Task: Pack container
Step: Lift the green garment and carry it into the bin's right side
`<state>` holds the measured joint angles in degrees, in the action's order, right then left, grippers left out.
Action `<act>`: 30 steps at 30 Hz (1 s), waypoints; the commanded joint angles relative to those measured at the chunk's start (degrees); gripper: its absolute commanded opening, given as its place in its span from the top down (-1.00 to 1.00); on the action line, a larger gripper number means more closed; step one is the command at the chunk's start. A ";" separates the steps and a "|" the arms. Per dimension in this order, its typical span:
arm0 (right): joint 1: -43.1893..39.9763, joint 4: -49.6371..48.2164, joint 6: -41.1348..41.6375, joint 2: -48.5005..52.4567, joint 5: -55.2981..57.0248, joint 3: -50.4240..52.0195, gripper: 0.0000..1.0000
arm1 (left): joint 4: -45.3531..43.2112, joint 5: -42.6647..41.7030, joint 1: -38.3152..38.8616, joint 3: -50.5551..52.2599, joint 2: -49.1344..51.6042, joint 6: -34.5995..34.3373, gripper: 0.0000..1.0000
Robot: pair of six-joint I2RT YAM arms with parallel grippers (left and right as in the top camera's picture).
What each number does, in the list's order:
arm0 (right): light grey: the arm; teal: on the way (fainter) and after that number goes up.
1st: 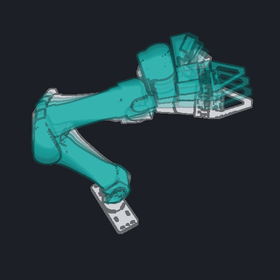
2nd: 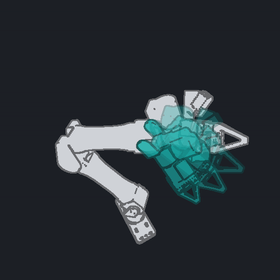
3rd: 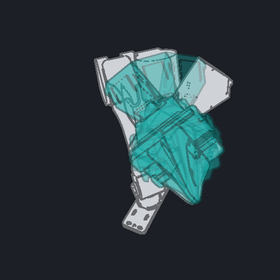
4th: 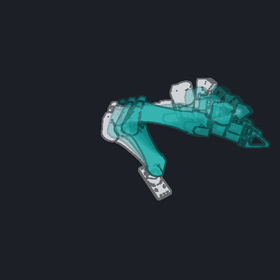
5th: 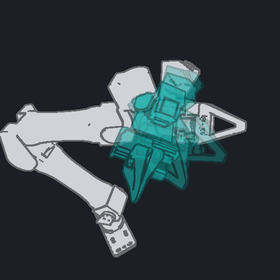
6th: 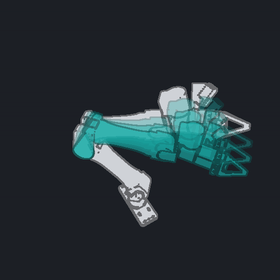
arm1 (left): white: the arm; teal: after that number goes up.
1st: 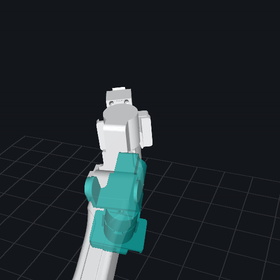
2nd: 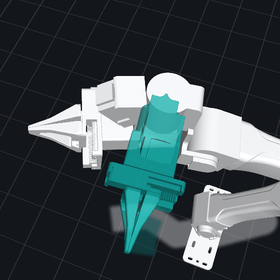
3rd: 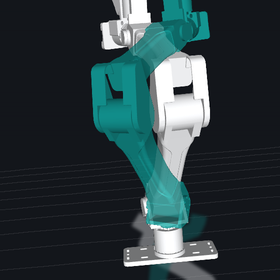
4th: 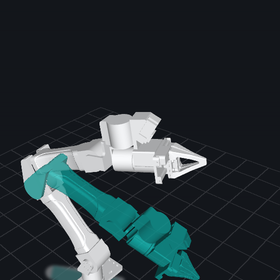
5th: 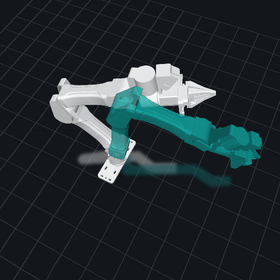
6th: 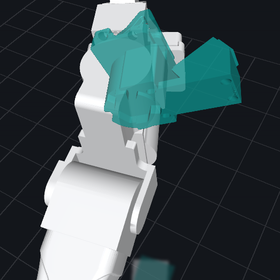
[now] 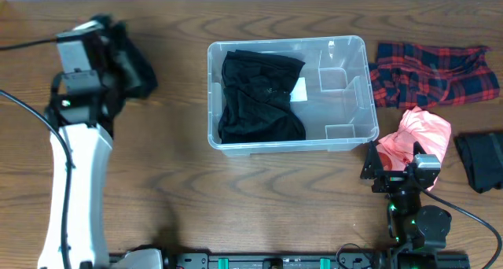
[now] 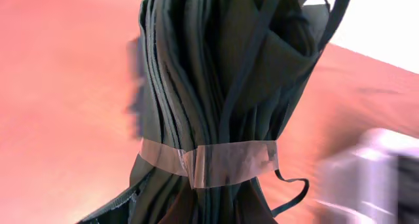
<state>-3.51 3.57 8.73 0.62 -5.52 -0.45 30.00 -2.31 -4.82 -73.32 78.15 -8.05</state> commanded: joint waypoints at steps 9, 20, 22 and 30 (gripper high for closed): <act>0.81 0.15 0.44 -0.33 0.15 0.13 -0.98 | -12.68 -12.79 25.35 -0.09 -1.03 26.05 0.88; 0.81 0.15 0.44 -0.33 0.15 0.13 -0.98 | -21.70 -12.68 44.26 -0.09 11.63 45.55 0.88; 0.81 0.15 0.44 -0.33 0.15 0.13 -0.99 | -23.32 -12.66 45.57 -0.09 14.08 47.58 0.88; 0.81 0.15 0.44 -0.33 0.15 0.13 -0.98 | -30.56 -9.66 46.51 -0.09 21.70 47.71 0.88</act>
<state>-3.51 3.60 8.73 0.62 -5.52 -0.45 1.15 -14.15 41.89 -73.23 98.96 37.95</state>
